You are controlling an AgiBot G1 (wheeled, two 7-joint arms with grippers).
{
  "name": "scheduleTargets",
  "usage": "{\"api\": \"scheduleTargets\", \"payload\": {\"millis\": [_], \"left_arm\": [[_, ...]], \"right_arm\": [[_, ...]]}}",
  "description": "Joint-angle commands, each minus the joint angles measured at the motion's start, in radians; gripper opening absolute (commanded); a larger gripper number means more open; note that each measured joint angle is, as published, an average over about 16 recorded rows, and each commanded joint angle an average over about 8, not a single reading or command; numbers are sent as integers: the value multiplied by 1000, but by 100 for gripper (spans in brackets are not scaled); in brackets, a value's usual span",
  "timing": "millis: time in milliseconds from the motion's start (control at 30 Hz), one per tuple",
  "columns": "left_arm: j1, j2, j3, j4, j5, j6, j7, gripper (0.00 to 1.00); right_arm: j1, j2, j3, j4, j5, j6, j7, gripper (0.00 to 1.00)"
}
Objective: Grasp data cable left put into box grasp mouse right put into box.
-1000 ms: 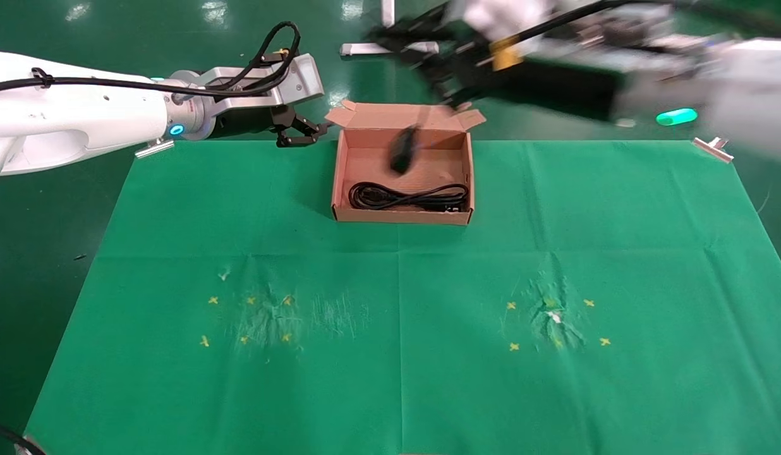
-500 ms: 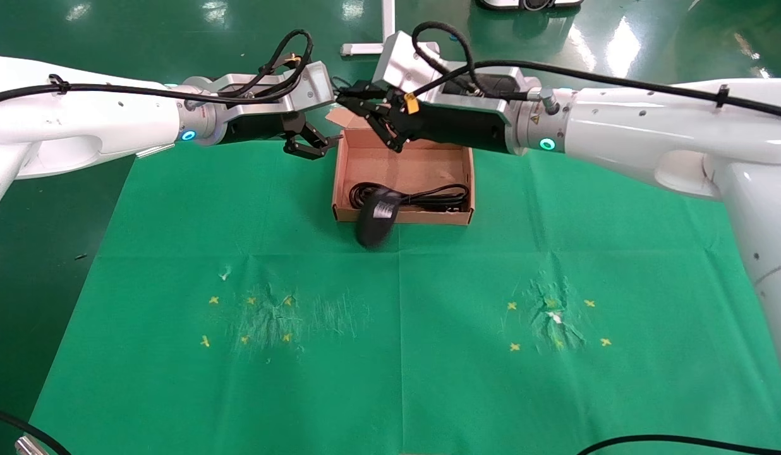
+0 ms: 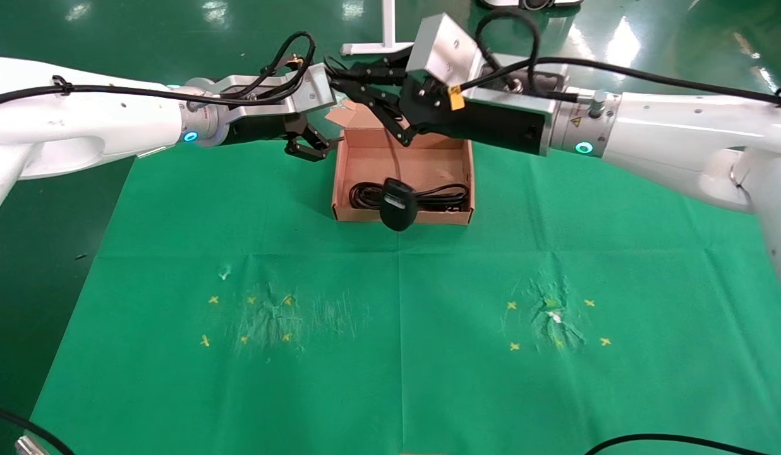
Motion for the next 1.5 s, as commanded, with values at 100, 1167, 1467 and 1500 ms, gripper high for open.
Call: {"api": "scheduleTargets", "payload": {"millis": [100,1167,1467,1500], "left_arm": [[0,0,0,0,0,0,0,100],[0,0,-1,1,-1,0,1,100],[0,0,-1,1,0,0,1,100],[0,0,-1,1,0,0,1,100]], "right_arm": [[21,3,15,-56,27,-48,-43,0],[54,-59,8,-305,2,161,-164,100],[48,-52,8,-288,6,149,-155,100],[45,-48,9,-280,8,146,-150,100]]}}
